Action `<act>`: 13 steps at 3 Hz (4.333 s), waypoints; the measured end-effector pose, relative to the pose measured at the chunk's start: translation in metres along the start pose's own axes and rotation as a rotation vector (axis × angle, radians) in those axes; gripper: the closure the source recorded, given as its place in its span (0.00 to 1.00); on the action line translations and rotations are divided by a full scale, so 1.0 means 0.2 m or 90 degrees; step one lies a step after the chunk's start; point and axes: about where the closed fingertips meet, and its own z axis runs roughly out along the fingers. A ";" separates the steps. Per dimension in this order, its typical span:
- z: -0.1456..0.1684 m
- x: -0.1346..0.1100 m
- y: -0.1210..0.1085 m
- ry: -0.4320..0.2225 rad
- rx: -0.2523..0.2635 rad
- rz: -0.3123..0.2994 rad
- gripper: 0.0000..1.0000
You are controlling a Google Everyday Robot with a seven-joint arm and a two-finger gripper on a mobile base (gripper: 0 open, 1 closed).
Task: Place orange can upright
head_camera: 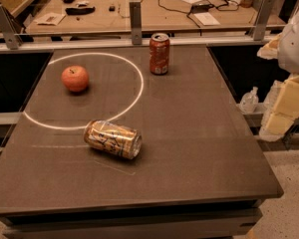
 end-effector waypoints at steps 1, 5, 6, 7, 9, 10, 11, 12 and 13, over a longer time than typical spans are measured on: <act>-0.01 -0.01 0.00 -0.002 0.001 -0.002 0.00; 0.14 -0.40 0.15 -0.003 -0.049 0.064 0.00; 0.23 -0.61 0.21 0.004 -0.081 0.061 0.00; 0.23 -0.62 0.21 0.004 -0.083 0.060 0.00; 0.22 -0.71 0.28 0.004 -0.097 0.043 0.00; 0.26 -0.87 0.40 -0.032 -0.130 0.015 0.00; 0.30 -1.01 0.47 -0.037 -0.132 0.000 0.00; 0.32 -1.10 0.48 -0.023 -0.126 0.003 0.00; 0.37 -1.16 0.51 -0.008 -0.117 0.017 0.00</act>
Offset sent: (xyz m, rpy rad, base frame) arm -0.0027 0.0290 -0.0002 0.0666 0.1220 0.0281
